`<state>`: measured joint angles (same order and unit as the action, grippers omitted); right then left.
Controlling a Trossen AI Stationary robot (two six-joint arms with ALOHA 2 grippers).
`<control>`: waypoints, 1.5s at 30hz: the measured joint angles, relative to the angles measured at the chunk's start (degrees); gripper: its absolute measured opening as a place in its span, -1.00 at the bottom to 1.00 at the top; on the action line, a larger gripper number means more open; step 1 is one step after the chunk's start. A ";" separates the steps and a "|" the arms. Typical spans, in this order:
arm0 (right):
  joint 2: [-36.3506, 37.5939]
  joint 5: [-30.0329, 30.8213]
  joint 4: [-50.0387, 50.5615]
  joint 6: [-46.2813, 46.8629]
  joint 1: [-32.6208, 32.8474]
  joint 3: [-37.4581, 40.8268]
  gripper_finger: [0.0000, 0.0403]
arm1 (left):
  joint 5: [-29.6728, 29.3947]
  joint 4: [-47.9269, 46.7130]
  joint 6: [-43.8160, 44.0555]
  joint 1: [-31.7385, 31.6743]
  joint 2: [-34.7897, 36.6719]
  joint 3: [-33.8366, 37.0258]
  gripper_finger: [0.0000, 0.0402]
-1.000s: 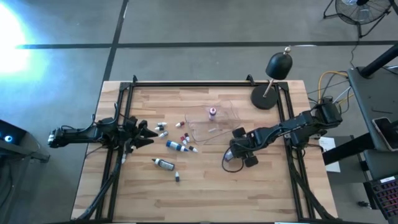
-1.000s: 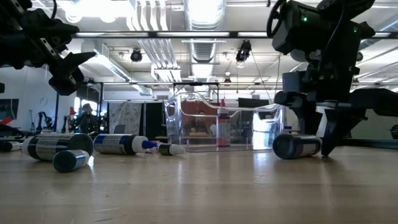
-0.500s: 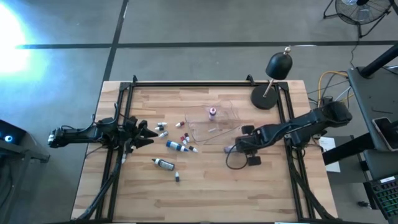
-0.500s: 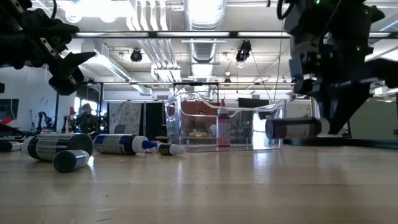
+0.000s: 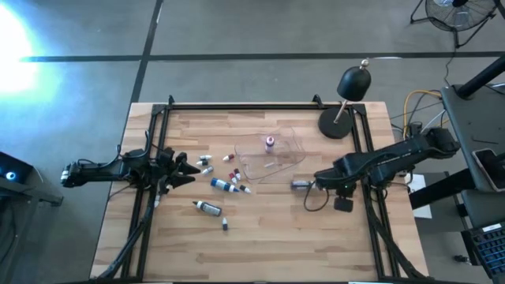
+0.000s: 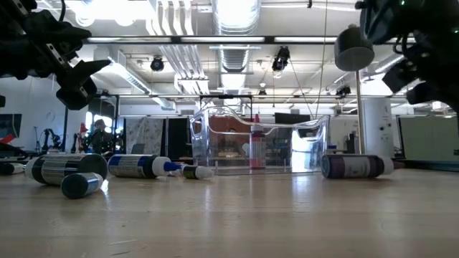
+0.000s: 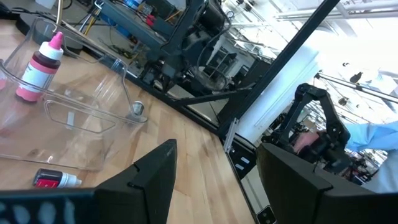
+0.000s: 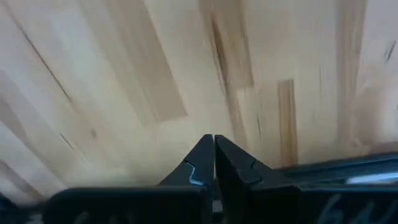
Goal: Pick & Place food coloring
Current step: Put the large purple food coloring bottle into the transparent container
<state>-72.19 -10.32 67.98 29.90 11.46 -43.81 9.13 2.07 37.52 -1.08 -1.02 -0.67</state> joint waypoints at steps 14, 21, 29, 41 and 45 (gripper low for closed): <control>0.31 16.91 -18.09 -4.75 0.63 -0.05 -0.16 | 0.00 0.02 0.01 -0.02 0.01 0.00 -0.02; -5.60 17.53 -22.83 -16.25 0.63 -0.04 0.27 | 0.00 0.02 0.00 -0.02 0.00 0.00 -0.02; -11.39 16.16 -25.75 -18.36 -0.20 1.18 0.36 | 0.00 0.02 0.00 -0.01 0.00 0.00 -0.02; -13.41 20.34 -28.57 -18.31 -1.94 3.03 0.02 | 0.00 0.02 0.00 -0.02 0.00 0.00 -0.02; -13.16 20.28 -30.49 -20.00 -1.92 3.01 -0.19 | 0.00 0.02 0.00 -0.02 0.00 0.00 -0.02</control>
<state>-85.35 9.97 37.50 9.90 9.54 -40.80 9.13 2.09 37.52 -1.10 -1.02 -0.67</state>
